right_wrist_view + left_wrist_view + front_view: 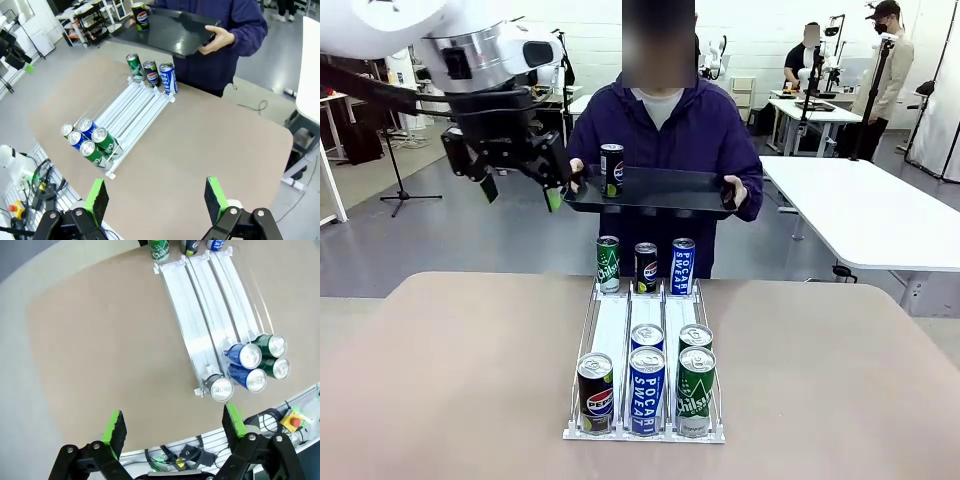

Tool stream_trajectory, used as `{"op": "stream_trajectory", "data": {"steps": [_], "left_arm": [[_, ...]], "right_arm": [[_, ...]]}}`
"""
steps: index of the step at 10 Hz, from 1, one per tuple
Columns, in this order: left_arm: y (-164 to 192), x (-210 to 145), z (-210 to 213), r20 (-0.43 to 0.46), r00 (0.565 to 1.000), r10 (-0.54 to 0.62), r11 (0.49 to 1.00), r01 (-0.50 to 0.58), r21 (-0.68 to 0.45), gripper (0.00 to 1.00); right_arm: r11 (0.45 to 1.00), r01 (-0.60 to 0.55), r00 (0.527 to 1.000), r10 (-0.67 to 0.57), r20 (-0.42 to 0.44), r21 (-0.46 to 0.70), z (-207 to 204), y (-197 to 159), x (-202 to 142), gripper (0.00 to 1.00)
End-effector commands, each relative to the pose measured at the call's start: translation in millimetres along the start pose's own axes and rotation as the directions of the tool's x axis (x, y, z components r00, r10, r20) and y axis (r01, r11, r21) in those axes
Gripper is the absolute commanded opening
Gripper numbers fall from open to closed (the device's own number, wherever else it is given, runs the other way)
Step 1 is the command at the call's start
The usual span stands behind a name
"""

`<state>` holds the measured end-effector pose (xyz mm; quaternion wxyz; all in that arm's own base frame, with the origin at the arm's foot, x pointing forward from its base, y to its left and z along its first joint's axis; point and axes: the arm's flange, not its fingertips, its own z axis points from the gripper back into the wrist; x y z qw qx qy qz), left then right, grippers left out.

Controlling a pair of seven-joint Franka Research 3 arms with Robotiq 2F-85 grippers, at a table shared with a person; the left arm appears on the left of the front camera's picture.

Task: Retrieve and hand over the desired beverage to the person.
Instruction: Place the picked can on the Handle tray extended by the person, then pick up another can of the same type that the person held from the Automatic Can Dispenser.

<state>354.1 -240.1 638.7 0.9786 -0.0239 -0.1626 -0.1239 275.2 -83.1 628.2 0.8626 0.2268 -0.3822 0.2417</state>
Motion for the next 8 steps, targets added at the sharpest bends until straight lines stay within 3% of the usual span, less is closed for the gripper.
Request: {"op": "stream_trajectory", "data": {"steps": [1,8], "left_arm": [[-3.6,11.7,-0.3,-0.003,1.0,-0.007,1.0,0.007,-0.005,1.0],[-3.6,11.7,-0.3,-0.003,1.0,-0.007,1.0,0.007,-0.005,1.0]], "right_arm": [[1.0,-0.007,1.0,0.006,0.014,0.029,-3.3,-0.6,-1.1,1.0],[1.0,-0.007,1.0,0.006,0.014,0.029,-3.3,-0.6,-1.1,1.0]]}}
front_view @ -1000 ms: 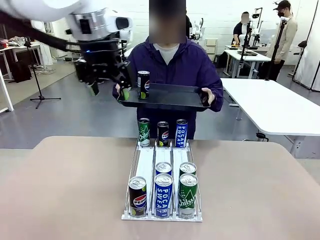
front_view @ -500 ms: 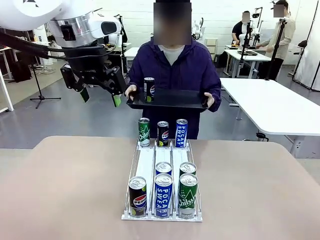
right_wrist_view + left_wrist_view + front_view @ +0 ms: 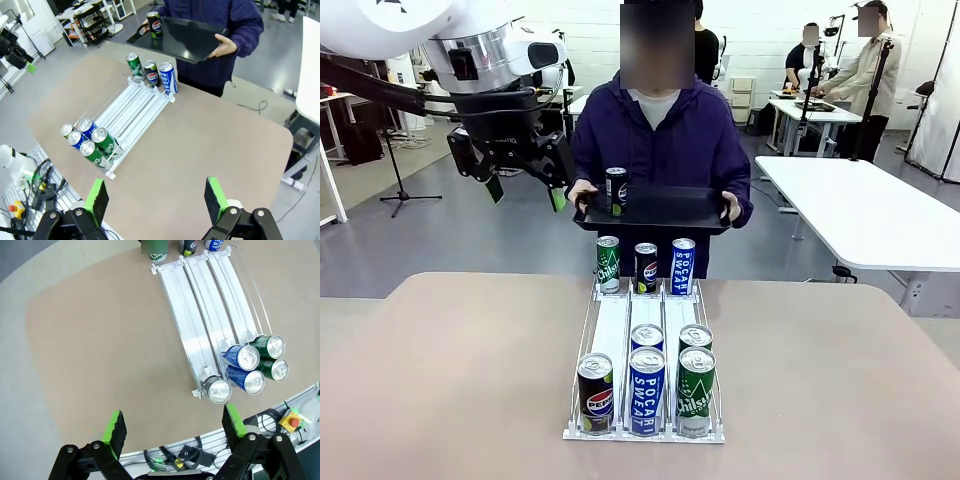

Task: Retrieve and hand over the desired beverage to the person.
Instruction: Pick up another can of the same type that the person held from the Automatic Can Dispenser.

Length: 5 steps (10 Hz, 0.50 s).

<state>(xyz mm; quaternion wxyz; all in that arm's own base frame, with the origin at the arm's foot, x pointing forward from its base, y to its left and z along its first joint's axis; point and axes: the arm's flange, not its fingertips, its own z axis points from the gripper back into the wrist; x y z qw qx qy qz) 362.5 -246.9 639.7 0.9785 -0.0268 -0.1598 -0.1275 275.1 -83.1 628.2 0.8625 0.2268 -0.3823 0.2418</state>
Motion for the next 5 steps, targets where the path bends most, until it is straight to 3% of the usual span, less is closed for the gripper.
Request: {"op": "stream_trajectory", "data": {"steps": [1,5], "left_arm": [[0.9,2.1,2.0,0.002,1.0,-0.001,1.0,0.001,0.003,1.0],[0.9,2.1,2.0,0.002,1.0,-0.001,1.0,0.001,0.003,1.0]], "right_arm": [[1.0,-0.007,1.0,0.006,0.014,0.029,-3.4,-0.6,-1.1,1.0],[1.0,-0.007,1.0,0.006,0.014,0.029,-3.4,-0.6,-1.1,1.0]]}}
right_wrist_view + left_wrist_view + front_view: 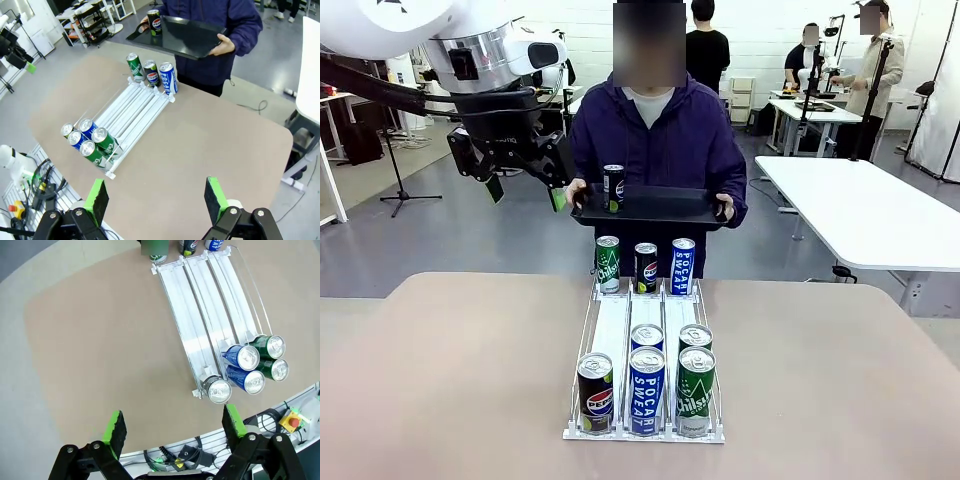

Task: Retrieve and hand over the desired beverage to the person.
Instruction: Pick up another can of the same type that the person held from the Automatic Can Dispenser.

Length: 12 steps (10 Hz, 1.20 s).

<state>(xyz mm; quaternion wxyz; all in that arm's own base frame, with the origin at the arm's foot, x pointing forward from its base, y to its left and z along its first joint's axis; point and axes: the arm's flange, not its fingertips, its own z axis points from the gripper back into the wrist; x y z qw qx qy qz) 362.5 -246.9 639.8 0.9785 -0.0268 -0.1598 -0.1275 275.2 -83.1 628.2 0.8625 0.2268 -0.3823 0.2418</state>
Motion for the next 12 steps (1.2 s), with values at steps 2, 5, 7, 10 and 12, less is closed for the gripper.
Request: {"op": "stream_trajectory", "data": {"steps": [2,5,7,10,12], "left_arm": [[18,-3,6,-0.005,0.994,-0.11,0.985,0.108,-0.137,1.0],[91,-39,9,0.024,0.985,-0.168,0.943,0.168,-0.287,1.0],[129,-67,5,0.057,0.986,-0.158,0.913,0.168,-0.372,1.0],[158,-83,5,0.178,0.98,-0.089,0.849,0.169,-0.501,1.0],[164,-99,14,0.238,0.968,-0.082,0.852,0.191,-0.486,1.0]], "right_arm": [[1.0,-0.007,1.0,0.006,0.014,0.029,-3,-1,-1,1.0],[1.0,-0.007,1.0,0.006,0.014,0.029,-3,-1,-1,1.0],[1.0,-0.007,1.0,0.006,0.014,0.029,-3,-1,-1,1.0],[1.0,-0.007,1.0,0.006,0.014,0.029,-3,-1,-1,1.0],[1.0,-0.007,1.0,0.006,0.014,0.029,-3,-1,-1,1.0]]}}
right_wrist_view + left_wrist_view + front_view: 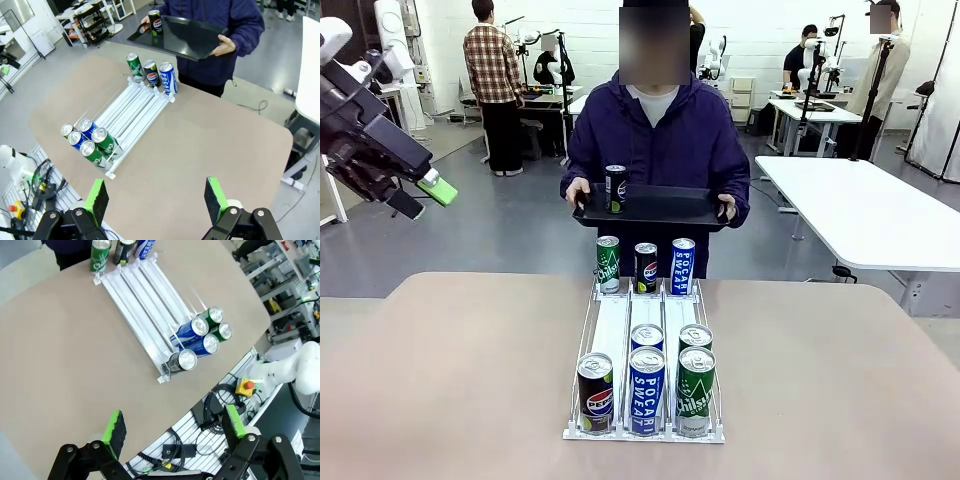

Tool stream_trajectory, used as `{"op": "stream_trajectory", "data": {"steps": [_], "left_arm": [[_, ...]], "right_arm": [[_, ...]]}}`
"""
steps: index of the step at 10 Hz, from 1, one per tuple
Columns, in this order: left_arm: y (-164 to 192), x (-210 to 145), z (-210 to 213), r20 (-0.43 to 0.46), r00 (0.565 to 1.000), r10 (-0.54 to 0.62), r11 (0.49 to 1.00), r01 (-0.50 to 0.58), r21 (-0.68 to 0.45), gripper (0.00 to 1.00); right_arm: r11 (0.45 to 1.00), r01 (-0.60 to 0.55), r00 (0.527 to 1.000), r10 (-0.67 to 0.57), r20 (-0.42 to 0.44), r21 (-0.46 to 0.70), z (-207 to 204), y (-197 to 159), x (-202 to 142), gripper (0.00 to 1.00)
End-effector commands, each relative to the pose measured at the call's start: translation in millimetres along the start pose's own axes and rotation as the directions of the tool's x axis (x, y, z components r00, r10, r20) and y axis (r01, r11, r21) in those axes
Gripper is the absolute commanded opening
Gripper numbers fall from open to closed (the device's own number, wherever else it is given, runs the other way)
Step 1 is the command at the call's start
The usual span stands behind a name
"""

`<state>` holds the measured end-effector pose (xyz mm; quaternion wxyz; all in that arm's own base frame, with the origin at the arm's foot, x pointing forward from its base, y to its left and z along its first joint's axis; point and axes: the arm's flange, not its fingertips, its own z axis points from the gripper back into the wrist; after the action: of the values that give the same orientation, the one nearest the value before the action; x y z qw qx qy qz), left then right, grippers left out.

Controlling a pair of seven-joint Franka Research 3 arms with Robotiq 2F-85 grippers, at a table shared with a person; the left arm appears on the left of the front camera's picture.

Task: Retrieve and hand over the desired beverage to the person.
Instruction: Pick up another can of the same type that the person held from the Automatic Can Dispenser.

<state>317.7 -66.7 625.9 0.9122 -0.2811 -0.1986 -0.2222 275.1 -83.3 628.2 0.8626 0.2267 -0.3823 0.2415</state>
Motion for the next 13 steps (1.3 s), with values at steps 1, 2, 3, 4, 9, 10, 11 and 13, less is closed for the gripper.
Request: {"op": "stream_trajectory", "data": {"steps": [1,2,3,4,9,10,11,13], "left_arm": [[2.8,-11.7,8.4,0.077,0.996,-0.04,0.999,0.04,-0.003,1.0],[0.2,-14.8,14.2,0.112,0.993,-0.026,1.0,0.026,0.006,1.0],[1.7,-9.7,18.3,0.125,0.992,-0.018,1.0,0.017,0.009,1.0],[-3.6,-6.0,16.5,0.056,0.998,-0.013,1.0,0.012,0.01,1.0],[-3.6,-6.0,16.5,0.056,0.998,-0.013,1.0,0.012,0.01,1.0],[-3.6,-6.0,16.5,0.056,0.998,-0.013,1.0,0.012,0.01,1.0],[-3.6,-6.0,16.5,0.056,0.998,-0.013,1.0,0.012,0.01,1.0],[-3.6,-6.0,16.5,0.056,0.998,-0.013,1.0,0.012,0.01,1.0]], "right_arm": [[1.0,-0.007,1.0,0.006,0.013,0.03,-3.5,-0.5,-1.0,1.0],[1.0,-0.007,1.0,0.006,0.013,0.03,-3.5,-0.5,-1.0,1.0],[1.0,-0.007,1.0,0.006,0.013,0.03,-3.5,-0.5,-1.0,1.0],[1.0,-0.007,1.0,0.006,0.013,0.03,-3.5,-0.5,-1.0,1.0],[1.0,-0.007,1.0,0.006,0.013,0.03,-3.5,-0.5,-1.0,1.0],[1.0,-0.007,1.0,0.006,0.013,0.03,-3.5,-0.5,-1.0,1.0],[1.0,-0.007,1.0,0.006,0.013,0.03,-3.5,-0.5,-1.0,1.0],[1.0,-0.007,1.0,0.006,0.013,0.03,-3.5,-0.5,-1.0,1.0]]}}
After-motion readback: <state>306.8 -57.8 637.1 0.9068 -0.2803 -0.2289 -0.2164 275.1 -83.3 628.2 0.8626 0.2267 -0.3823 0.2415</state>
